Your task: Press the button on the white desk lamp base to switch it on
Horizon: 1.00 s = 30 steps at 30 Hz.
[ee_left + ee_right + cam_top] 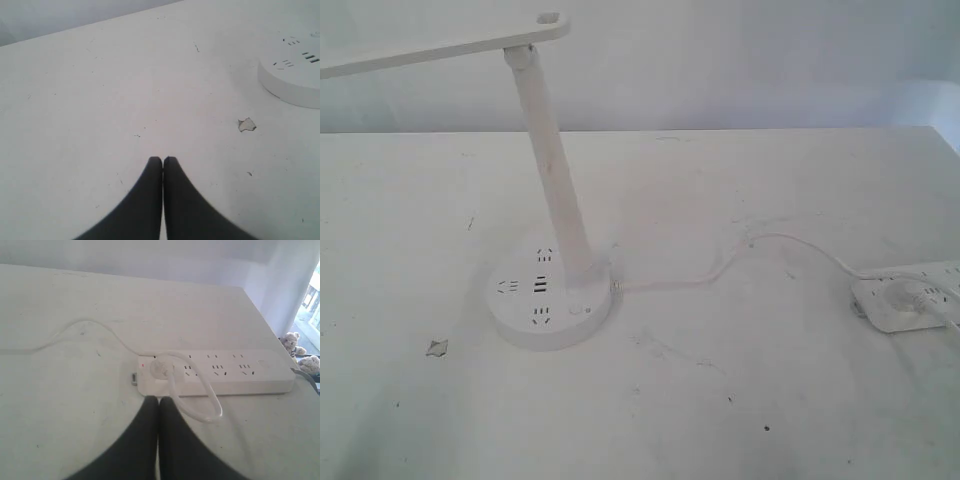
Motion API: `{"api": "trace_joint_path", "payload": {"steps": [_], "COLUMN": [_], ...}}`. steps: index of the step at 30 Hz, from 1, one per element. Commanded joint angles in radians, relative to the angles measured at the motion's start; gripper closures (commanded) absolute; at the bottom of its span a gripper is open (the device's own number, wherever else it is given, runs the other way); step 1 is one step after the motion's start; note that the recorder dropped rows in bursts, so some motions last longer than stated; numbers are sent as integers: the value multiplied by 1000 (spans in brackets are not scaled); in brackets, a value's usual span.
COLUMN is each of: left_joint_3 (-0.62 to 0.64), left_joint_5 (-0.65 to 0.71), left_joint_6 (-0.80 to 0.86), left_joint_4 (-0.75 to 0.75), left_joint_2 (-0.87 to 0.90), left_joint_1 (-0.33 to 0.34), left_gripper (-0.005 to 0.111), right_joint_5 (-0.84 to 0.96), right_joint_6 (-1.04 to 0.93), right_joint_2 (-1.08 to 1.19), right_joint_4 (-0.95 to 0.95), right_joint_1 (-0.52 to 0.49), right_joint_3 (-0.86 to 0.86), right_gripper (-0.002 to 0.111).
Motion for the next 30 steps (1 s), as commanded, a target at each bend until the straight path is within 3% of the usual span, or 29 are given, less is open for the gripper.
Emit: {"api": "trace_joint_path", "payload": {"steps": [1, 8, 10, 14, 20, 28, 30], "left_joint_3": [3, 3, 3, 3, 3, 3, 3], "left_joint_5": [-5, -5, -5, -5, -5, -5, -5], "left_joint_6": [-1, -1, -1, -1, -1, -1, -1], "left_joint_4": [-6, -6, -6, -6, -6, -6, -6], "left_joint_2": [-5, -5, -5, -5, -5, -5, -5], "left_joint_1": [6, 6, 6, 6, 6, 6, 6], "left_gripper": [107, 107, 107, 107, 107, 107, 107], "right_joint_5": [-7, -28, -122, -540, -852, -910, -908], "right_joint_6": [-3, -23, -54, -70, -56, -36, 134], "right_joint_2": [-5, -5, -5, -5, -5, -5, -5], "right_joint_4": [5, -9, -49, -51, -51, -51, -51], "right_joint_1": [2, 2, 2, 2, 2, 2, 2], "right_joint_3": [5, 5, 5, 5, 5, 5, 5], "right_gripper": [108, 108, 108, 108, 108, 108, 108]}}
